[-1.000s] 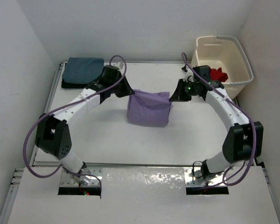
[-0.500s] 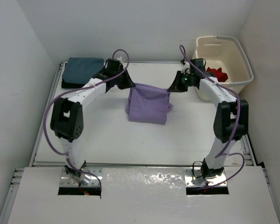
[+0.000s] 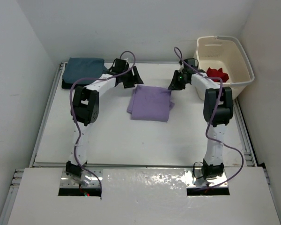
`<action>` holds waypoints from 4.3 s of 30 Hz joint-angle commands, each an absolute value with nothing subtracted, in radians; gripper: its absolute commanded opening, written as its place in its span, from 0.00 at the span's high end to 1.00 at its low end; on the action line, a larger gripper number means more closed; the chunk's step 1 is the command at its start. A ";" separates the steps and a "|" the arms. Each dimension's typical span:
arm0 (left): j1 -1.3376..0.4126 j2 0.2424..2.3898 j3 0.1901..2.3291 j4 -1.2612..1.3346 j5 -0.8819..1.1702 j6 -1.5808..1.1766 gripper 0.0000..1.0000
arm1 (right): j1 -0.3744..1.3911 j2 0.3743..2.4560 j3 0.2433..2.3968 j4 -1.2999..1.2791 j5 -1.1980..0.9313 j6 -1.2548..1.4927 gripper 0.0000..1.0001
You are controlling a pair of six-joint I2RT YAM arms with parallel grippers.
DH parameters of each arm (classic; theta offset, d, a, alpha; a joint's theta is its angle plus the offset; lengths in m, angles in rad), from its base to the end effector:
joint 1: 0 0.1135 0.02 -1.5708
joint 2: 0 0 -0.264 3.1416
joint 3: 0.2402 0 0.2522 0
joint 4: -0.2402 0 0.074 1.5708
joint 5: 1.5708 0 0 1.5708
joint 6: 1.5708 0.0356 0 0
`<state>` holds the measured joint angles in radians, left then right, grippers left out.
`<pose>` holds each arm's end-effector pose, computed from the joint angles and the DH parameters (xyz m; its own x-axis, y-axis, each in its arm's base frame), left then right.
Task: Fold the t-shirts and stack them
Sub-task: Fold the long partially folded tshirt into a neat square, then put the neatly folded tshirt into the corner of the board with the left arm
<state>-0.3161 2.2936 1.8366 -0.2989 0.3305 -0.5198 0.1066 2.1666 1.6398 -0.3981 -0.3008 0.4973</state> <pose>0.4900 -0.1724 0.1834 -0.8234 -0.2250 -0.5210 0.1262 0.8225 -0.5546 0.4713 0.0610 0.1745 -0.8309 0.3693 -0.4161 0.1336 0.8585 0.4951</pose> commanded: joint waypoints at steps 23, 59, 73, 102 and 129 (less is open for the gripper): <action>-0.370 2.111 1.531 -0.340 0.249 -0.409 0.14 | 0.101 1.707 1.212 -0.319 -0.245 0.411 0.01; -0.338 2.098 1.676 -0.250 0.394 -0.180 1.00 | 0.101 1.520 1.058 -0.376 -0.204 0.284 0.01; -0.146 2.193 2.126 -0.675 0.293 0.356 1.00 | 0.101 1.555 1.068 -0.385 -0.189 0.268 0.01; 0.160 2.224 2.378 -0.598 0.552 0.261 1.00 | 0.101 1.637 1.104 -0.345 -0.201 0.311 0.01; 0.302 2.391 2.416 -0.488 0.569 0.284 1.00 | 0.101 1.724 1.200 -0.426 -0.172 0.307 0.01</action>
